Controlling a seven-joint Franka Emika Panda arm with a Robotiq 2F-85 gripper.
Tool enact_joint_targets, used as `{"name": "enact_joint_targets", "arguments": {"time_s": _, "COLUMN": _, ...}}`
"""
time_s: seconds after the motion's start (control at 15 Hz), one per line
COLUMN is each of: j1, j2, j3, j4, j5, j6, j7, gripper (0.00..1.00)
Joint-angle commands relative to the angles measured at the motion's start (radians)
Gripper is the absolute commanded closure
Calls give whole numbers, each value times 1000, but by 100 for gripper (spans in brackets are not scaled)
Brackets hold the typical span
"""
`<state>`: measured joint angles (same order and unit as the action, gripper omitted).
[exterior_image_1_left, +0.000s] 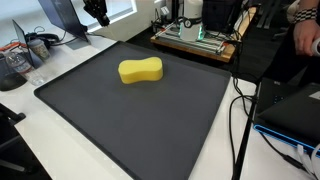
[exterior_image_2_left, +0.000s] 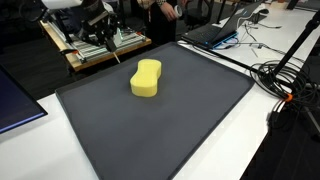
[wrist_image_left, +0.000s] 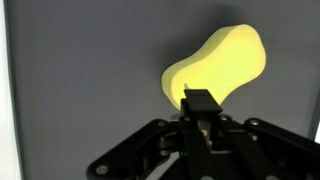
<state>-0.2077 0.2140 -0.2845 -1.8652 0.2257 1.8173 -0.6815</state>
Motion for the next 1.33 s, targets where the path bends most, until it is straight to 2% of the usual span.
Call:
{"name": "enact_joint_targets", "arguments": {"time_s": 0.0, "j1": -29, "j2": 104, "j3": 73, "j4": 137, "j5": -40, "j6": -89, "j7": -37, "gripper": 97}}
{"name": "enact_joint_targets", "arguments": {"time_s": 0.33, "j1": -34, "j2": 207, "j3": 141, "j4": 248, "j5": -82, "j6": -156, "j7": -106, "gripper": 97}}
{"name": "enact_joint_targets", "arguments": {"time_s": 0.6, "j1": -26, "j2": 284, "j3": 175, "j4": 345, "j5": -169, "j6": -191, "j7": -158, "gripper": 97}}
{"name": "enact_joint_targets", "arguments": {"time_s": 0.67, "j1": -32, "j2": 293, "j3": 187, "j4": 358, "j5": -155, "j6": -199, "j7": -164, "gripper": 97}}
{"name": "enact_joint_targets", "arguments": {"time_s": 0.73, "j1": -28, "j2": 249, "j3": 183, "j4": 284, "j5": -148, "j6": -149, "j7": -123, "gripper": 88}}
{"name": "enact_joint_targets", "arguments": {"time_s": 1.0, "j1": -29, "j2": 281, "j3": 193, "j4": 326, "j5": -149, "j6": -164, "j7": -135, "gripper": 88}}
{"name": "enact_joint_targets", "arguments": {"time_s": 1.07, "j1": -30, "j2": 282, "j3": 193, "j4": 328, "j5": -149, "j6": -167, "j7": -137, "gripper": 97}}
{"name": "enact_joint_targets", "arguments": {"time_s": 1.27, "j1": -65, "j2": 321, "j3": 221, "j4": 396, "j5": -102, "j6": -194, "j7": -255, "gripper": 97}}
